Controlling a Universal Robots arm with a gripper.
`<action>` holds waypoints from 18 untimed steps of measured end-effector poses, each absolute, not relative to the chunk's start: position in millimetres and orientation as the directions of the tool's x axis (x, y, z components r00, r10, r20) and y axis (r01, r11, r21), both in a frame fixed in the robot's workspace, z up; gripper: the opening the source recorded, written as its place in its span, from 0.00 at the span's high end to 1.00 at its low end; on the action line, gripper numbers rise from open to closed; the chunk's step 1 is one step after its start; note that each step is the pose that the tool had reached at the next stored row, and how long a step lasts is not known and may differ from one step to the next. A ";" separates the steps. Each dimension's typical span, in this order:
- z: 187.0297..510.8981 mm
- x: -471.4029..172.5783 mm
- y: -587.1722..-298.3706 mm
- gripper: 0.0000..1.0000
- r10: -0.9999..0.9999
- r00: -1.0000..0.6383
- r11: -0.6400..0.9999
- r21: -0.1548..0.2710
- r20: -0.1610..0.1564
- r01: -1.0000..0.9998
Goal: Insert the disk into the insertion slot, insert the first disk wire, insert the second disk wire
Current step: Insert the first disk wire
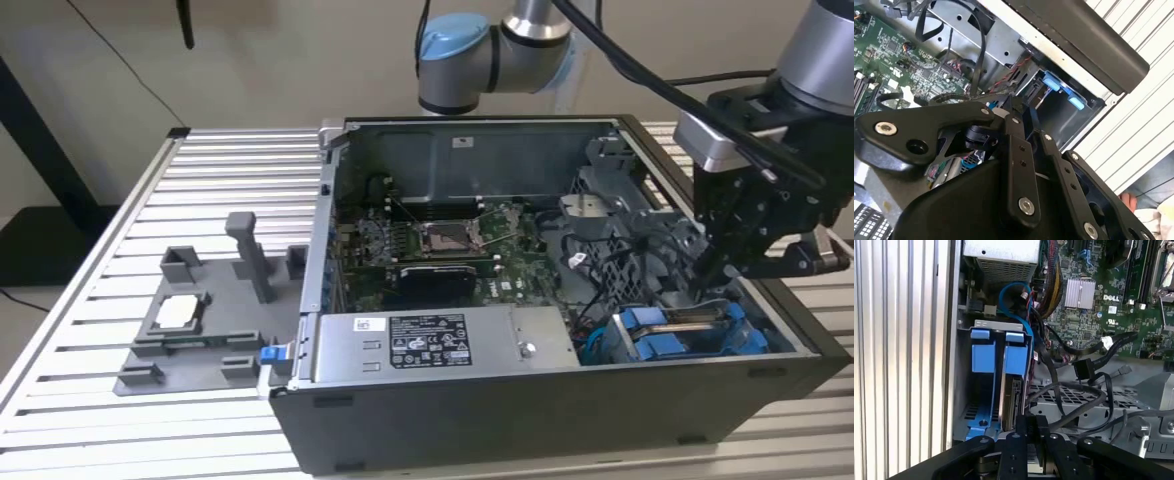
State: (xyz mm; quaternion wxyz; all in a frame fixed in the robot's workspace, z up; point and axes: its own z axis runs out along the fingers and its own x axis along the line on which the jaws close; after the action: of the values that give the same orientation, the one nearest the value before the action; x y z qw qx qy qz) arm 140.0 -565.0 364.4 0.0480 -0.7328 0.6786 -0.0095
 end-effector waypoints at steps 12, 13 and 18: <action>358.3 147.8 -568.0 0.81 -0.997 0.053 -0.050 -0.053 -0.053 -0.997; 357.9 148.3 -568.2 0.81 -0.997 0.052 -0.049 -0.046 -0.054 -0.998; 354.2 150.5 -569.4 0.81 -0.998 0.045 -0.043 -0.035 -0.054 -0.998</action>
State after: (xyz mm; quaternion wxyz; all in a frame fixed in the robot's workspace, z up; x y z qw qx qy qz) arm 150.5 -569.4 354.2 0.0312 -0.7222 0.6910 0.0077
